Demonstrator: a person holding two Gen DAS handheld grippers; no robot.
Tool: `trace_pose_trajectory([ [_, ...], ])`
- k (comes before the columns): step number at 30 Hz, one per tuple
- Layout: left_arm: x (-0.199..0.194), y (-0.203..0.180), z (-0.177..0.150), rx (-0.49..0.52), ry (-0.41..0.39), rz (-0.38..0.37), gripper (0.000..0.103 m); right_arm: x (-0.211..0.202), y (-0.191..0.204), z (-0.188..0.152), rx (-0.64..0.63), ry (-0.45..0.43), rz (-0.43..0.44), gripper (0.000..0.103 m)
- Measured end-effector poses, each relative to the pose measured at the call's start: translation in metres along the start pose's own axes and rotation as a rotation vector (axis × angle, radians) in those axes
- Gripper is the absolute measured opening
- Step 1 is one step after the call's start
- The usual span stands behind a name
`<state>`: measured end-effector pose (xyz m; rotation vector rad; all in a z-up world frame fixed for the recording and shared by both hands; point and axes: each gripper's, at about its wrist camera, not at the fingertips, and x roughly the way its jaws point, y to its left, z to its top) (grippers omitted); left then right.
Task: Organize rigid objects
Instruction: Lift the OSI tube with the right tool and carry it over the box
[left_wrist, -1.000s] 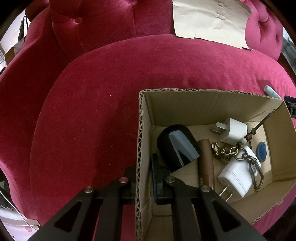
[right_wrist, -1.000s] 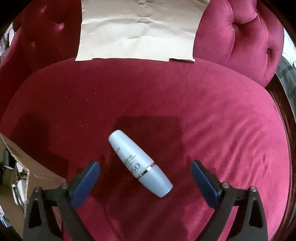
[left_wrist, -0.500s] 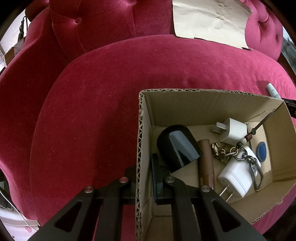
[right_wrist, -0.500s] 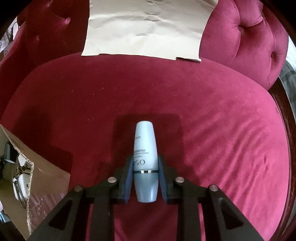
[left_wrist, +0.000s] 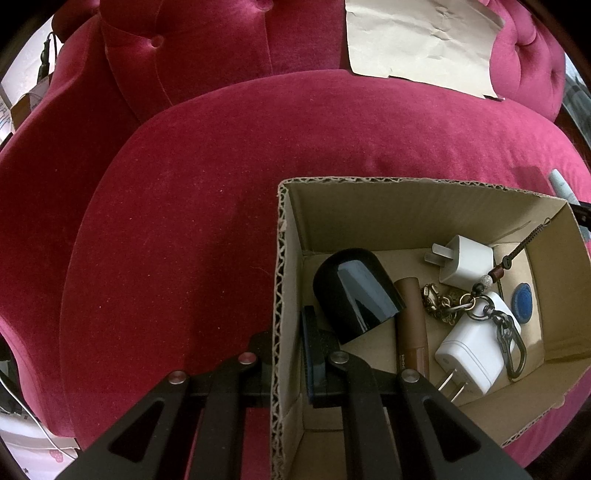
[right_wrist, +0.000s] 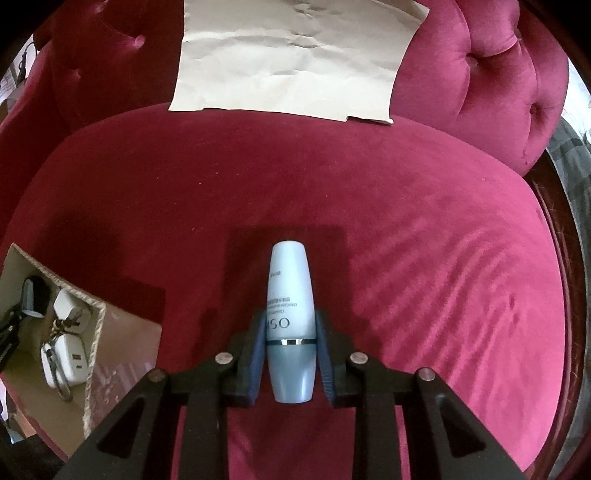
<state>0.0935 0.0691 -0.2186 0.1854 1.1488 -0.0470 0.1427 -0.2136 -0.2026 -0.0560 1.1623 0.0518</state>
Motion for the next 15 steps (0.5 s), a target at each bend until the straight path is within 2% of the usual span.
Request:
trace_pose_trajectory([
  [15,-0.001,0.000,0.001,-0.004,0.000,0.006,0.009,-0.049,0.015,-0.005,-0.033,-0.021,0.008,0.027],
])
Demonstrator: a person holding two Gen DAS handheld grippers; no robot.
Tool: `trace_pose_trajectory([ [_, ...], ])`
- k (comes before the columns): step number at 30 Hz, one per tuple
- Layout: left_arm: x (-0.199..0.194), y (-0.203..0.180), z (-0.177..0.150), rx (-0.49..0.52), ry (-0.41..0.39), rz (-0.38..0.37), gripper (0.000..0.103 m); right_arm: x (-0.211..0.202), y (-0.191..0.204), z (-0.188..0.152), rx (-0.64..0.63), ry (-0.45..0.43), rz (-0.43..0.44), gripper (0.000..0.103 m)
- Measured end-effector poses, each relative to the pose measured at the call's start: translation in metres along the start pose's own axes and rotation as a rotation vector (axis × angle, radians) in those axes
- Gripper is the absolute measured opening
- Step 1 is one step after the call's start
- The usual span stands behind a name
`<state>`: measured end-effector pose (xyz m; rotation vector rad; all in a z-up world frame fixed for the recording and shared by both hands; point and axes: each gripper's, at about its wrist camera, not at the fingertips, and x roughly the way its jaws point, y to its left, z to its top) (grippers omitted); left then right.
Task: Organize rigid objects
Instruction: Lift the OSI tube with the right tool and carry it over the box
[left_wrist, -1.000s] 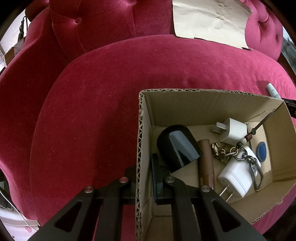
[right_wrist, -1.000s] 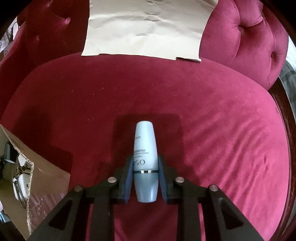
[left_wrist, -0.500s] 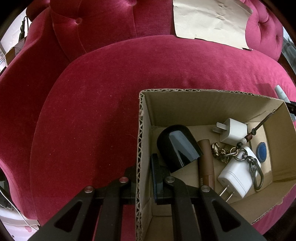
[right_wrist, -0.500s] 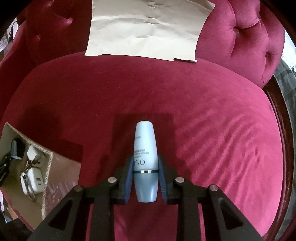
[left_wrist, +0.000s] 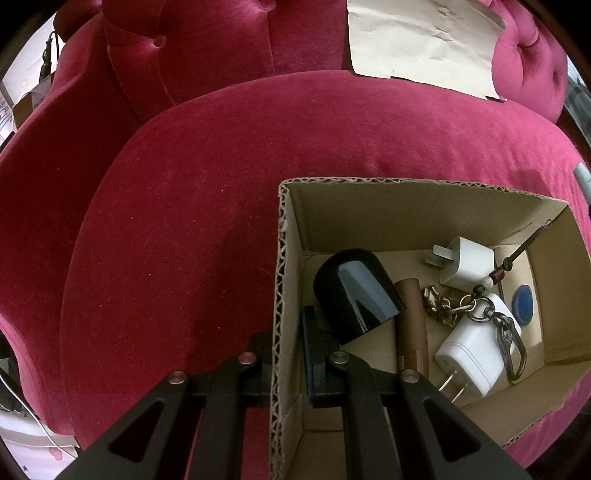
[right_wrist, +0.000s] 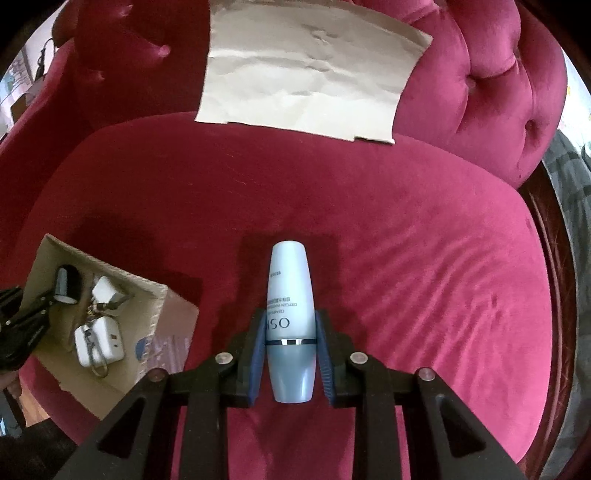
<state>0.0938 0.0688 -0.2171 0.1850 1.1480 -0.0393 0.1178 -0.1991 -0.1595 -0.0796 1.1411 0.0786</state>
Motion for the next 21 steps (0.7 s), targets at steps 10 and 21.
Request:
trace_pose_trajectory([
  [10,0.000,-0.001,0.000,0.000,0.000,0.002,0.009,-0.033,0.022,0.001,-0.035,-0.039,0.029,0.027],
  [21,0.000,0.001,-0.002,-0.002,-0.003,-0.001,0.009,-0.050,0.066,0.003,-0.116,-0.067,0.083,0.027],
])
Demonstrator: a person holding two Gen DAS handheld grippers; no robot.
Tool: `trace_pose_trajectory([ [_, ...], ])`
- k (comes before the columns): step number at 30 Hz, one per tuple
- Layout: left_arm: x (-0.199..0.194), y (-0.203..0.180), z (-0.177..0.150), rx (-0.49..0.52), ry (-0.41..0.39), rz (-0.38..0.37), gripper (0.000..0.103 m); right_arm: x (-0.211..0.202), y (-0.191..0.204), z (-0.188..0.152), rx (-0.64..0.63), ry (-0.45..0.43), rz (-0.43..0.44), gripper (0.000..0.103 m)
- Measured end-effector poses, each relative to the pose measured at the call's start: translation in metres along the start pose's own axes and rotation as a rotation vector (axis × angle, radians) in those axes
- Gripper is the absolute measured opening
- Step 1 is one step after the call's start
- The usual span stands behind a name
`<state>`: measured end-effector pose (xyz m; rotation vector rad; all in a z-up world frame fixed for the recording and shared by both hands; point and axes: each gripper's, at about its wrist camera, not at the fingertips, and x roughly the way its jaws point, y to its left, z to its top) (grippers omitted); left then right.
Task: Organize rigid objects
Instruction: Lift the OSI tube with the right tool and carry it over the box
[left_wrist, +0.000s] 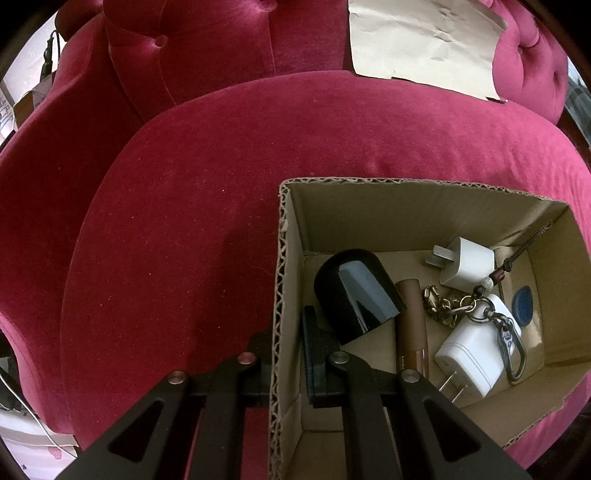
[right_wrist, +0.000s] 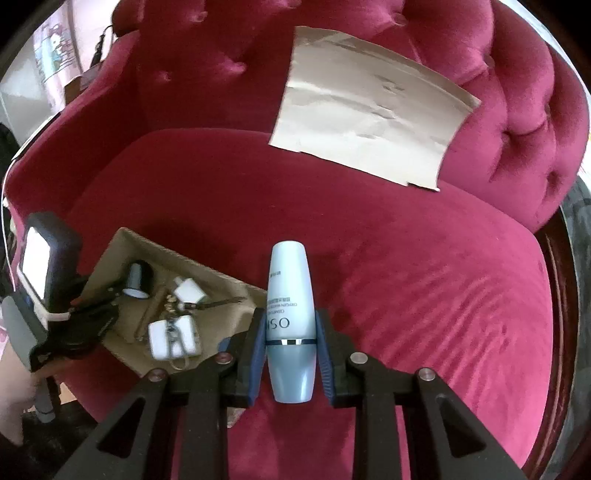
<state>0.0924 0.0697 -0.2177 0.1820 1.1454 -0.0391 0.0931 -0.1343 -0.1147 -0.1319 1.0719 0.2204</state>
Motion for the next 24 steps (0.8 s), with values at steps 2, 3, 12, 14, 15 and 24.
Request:
trace_pose_trajectory([
  [2,0.000,0.000,0.000,0.000,-0.001,0.000,0.009,0.000,0.007,0.001,-0.011,-0.004,0.014,0.027],
  [3,0.000,0.000,0.000,0.000,-0.001,0.001,0.009,0.000,0.011,0.002,-0.016,-0.005,0.021,0.027],
  [12,0.001,0.000,0.001,-0.002,-0.001,0.000,0.009,0.005,0.043,0.005,-0.052,-0.004,0.065,0.027],
  [14,0.000,0.000,0.000,-0.002,-0.001,0.000,0.009,0.007,0.049,0.005,-0.057,-0.001,0.075,0.027],
  [15,0.001,0.000,0.001,-0.002,-0.001,0.000,0.009,0.008,0.052,0.005,-0.059,0.000,0.081,0.027],
  [24,0.000,0.000,0.001,-0.002,-0.001,0.000,0.009,0.028,0.079,-0.001,-0.088,0.019,0.103,0.027],
])
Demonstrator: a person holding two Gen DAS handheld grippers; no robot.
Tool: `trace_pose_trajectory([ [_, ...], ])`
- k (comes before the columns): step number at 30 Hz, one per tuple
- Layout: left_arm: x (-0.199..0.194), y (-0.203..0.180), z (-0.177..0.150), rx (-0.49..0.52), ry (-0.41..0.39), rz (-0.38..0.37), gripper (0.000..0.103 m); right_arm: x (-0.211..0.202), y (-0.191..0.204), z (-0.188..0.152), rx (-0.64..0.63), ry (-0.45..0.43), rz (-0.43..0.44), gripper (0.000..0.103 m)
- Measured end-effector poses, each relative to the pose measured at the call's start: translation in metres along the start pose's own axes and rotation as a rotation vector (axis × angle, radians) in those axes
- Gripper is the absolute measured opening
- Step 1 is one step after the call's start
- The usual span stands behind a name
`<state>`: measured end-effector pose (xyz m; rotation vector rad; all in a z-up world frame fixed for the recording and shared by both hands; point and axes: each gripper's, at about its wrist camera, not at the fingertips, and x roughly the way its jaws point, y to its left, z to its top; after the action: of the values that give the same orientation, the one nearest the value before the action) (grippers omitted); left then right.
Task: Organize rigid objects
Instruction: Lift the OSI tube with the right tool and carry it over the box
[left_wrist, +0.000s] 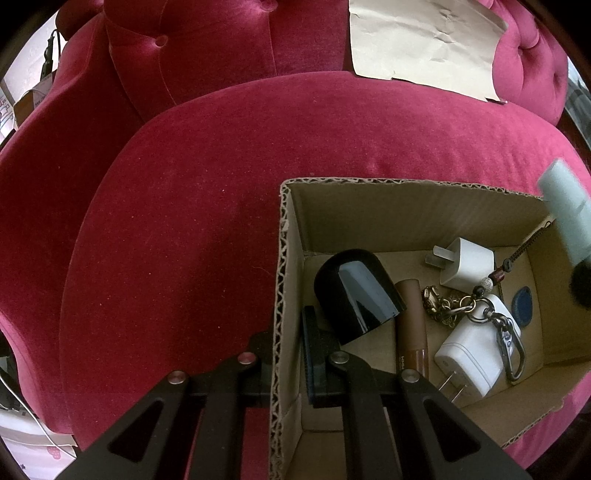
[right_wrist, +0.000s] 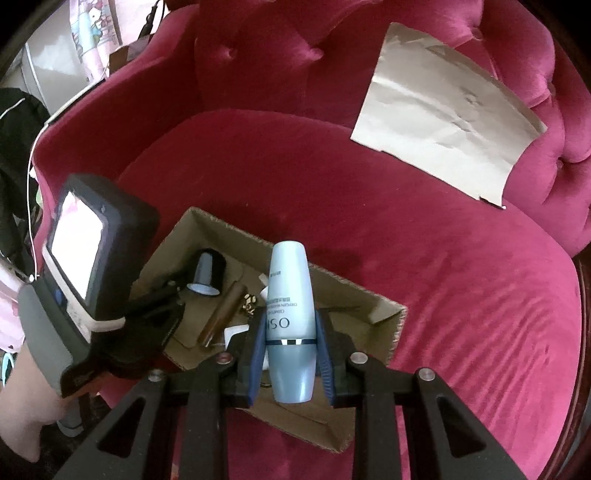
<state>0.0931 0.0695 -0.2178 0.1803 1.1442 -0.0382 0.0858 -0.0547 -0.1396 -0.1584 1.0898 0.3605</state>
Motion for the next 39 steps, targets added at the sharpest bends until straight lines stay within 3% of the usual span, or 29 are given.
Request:
trace_pose_trajectory([
  [23,-0.001,-0.001,-0.001,0.000,-0.002,0.002,0.009,0.048,-0.003,-0.008,0.036,0.061,0.028,0.027],
  [36,-0.001,-0.001,-0.002,0.001,-0.004,0.001,0.009,0.039,-0.004,-0.006,0.047,0.031,0.034,0.028],
  [37,-0.001,-0.001,-0.002,0.001,-0.005,0.001,0.009,0.037,-0.003,-0.006,0.042,0.024,0.024,0.028],
  [39,-0.001,-0.001,-0.002,0.001,-0.005,0.000,0.009,0.031,-0.002,-0.006,0.031,0.003,-0.005,0.048],
])
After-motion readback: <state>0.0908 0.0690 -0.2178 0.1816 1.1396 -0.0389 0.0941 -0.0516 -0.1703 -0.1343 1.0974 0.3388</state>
